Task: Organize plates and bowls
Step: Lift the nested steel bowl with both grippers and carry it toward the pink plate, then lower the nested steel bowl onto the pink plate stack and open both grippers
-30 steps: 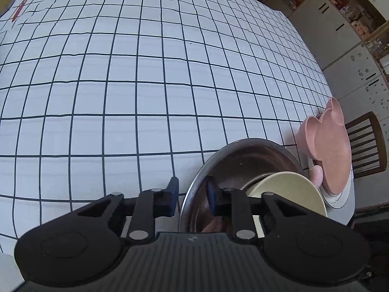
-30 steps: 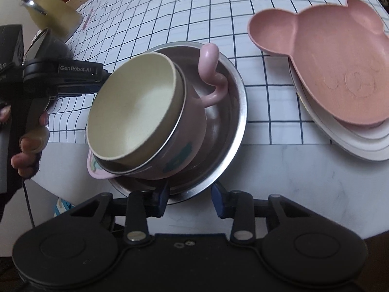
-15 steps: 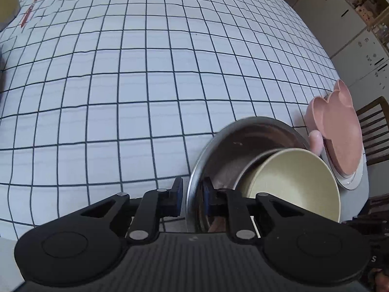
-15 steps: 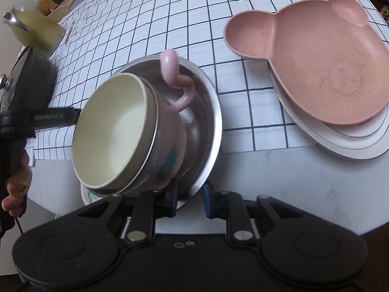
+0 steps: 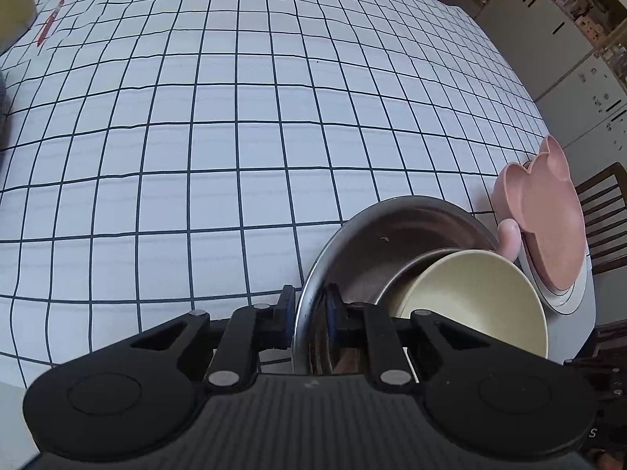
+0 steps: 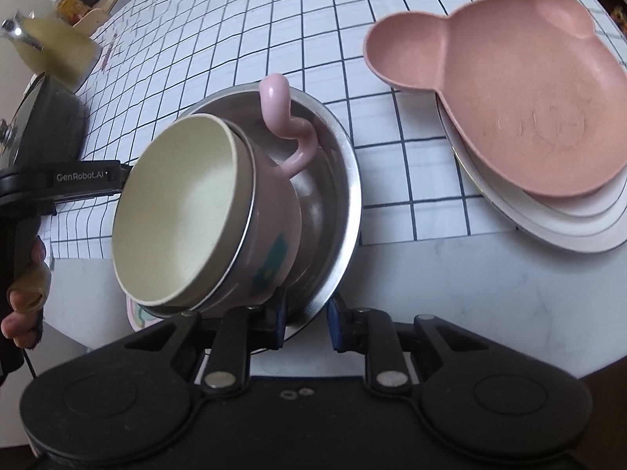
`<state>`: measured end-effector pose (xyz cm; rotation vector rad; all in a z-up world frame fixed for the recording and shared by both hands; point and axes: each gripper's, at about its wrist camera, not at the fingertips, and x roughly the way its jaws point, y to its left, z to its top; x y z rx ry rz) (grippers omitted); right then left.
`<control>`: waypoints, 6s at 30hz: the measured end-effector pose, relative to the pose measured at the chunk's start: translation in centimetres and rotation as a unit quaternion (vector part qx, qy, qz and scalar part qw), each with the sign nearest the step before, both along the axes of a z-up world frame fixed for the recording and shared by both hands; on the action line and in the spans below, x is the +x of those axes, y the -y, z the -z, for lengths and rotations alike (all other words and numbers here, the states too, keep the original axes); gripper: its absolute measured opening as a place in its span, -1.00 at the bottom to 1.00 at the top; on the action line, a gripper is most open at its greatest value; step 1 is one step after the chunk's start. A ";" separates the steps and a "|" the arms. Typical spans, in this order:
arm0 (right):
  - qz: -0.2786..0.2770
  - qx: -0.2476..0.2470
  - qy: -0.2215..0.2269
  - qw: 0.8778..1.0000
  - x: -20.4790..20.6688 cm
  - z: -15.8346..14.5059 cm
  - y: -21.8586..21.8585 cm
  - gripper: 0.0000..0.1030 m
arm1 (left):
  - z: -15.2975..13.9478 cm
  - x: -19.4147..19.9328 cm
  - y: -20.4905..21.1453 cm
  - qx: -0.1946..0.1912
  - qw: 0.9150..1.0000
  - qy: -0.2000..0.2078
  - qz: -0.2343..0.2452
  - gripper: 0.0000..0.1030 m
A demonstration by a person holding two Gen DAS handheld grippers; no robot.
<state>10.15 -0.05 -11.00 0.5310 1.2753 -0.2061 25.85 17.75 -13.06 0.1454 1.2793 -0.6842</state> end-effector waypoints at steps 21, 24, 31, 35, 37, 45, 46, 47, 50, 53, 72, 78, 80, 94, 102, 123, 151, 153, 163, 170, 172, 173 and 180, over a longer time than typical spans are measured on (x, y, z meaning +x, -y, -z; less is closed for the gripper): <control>-0.065 -0.058 0.011 0.996 1.1 -3.6 0.4 -0.74 | -2.6 -3.5 -0.4 -0.006 0.999 0.032 -0.025 -1.00; -0.072 -0.065 0.008 0.995 1.6 -3.5 0.6 -0.77 | -2.9 -3.2 -1.1 -0.031 0.998 0.023 -0.040 -1.00; -0.080 -0.045 0.006 0.996 1.9 -2.5 2.0 -0.77 | -2.8 -2.7 -2.5 -0.037 0.999 0.014 -0.036 -0.97; -0.079 -0.040 -0.001 0.996 2.3 -1.5 2.8 -0.73 | -2.1 -2.8 -3.0 -0.027 0.999 0.012 -0.033 -0.82; -0.080 -0.040 -0.008 0.996 2.3 -1.0 2.9 -0.63 | -1.9 -2.8 -2.9 -0.029 0.999 0.006 -0.035 -0.61; -0.076 -0.028 0.007 0.997 1.3 -1.2 3.2 -0.34 | -0.6 -2.7 -1.9 -0.017 0.999 -0.004 -0.044 -0.16; -0.073 -0.025 0.008 0.997 1.2 -1.2 3.3 -0.31 | -0.3 -2.7 -1.9 -0.017 0.999 -0.008 -0.046 -0.16; -0.070 -0.023 0.008 0.997 1.0 -1.2 3.3 -0.30 | 0.1 -2.6 -1.8 -0.017 0.999 -0.013 -0.047 -0.19; -0.062 -0.019 0.007 0.998 0.7 -0.9 3.2 -0.29 | 0.4 -2.6 -1.6 -0.024 0.998 -0.017 -0.049 -0.32; -0.057 -0.021 0.006 0.998 0.7 -0.5 2.9 -0.34 | 0.6 -2.4 -1.5 -0.036 0.998 -0.025 -0.055 -0.44; -0.064 -0.042 0.014 0.997 0.5 -0.7 1.9 -0.65 | 0.4 -3.1 -1.0 -0.037 0.998 -0.013 -0.058 -0.77; -0.074 -0.053 0.032 0.995 0.3 -2.2 1.9 -0.65 | -1.8 -3.8 -0.6 -0.034 0.998 0.010 -0.055 -0.78; -0.075 -0.048 0.037 0.995 0.1 -3.1 2.3 -0.65 | -3.0 -4.1 -0.1 -0.029 0.998 0.021 -0.050 -0.77; -0.093 -0.072 0.073 0.990 -1.1 -8.4 6.9 -0.66 | -8.6 -6.3 5.5 -0.052 0.996 0.054 -0.053 -0.77; -0.113 -0.081 0.083 0.987 -1.0 -10.4 12.4 -0.68 | -9.0 -7.6 11.6 -0.048 0.994 0.061 -0.077 -0.77; -0.181 -0.062 0.043 0.981 -0.5 -7.5 24.6 -0.69 | -4.3 -10.5 21.9 0.001 0.989 0.043 -0.145 -0.77; -0.208 -0.044 0.018 0.977 0.3 -4.7 25.8 -0.60 | -2.1 -10.7 22.9 0.021 0.986 0.028 -0.163 -0.76; -0.209 -0.050 0.021 0.976 0.1 -4.8 25.7 -0.55 | -2.2 -10.7 23.1 0.023 0.986 0.030 -0.162 -0.76; -0.203 -0.061 0.046 0.976 -0.8 -6.5 26.3 -0.45 | -3.1 -11.4 23.1 0.037 0.986 0.055 -0.155 -0.46; -0.212 -0.078 0.082 0.971 -1.7 -8.3 25.9 -0.34 | -5.2 -12.1 22.6 0.029 0.982 0.090 -0.163 -0.07; -0.216 -0.083 0.093 0.968 -2.0 -8.9 25.7 -0.33 | -5.9 -12.4 22.4 0.025 0.981 0.098 -0.165 -0.05; -0.218 -0.086 0.099 0.967 -2.1 -9.1 25.6 -0.32 | -6.2 -12.5 22.4 0.025 0.980 0.103 -0.167 -0.04; -0.226 -0.099 0.137 0.959 -2.8 -10.8 24.9 -0.19 | -8.4 -14.3 22.0 0.020 0.975 0.138 -0.171 0.00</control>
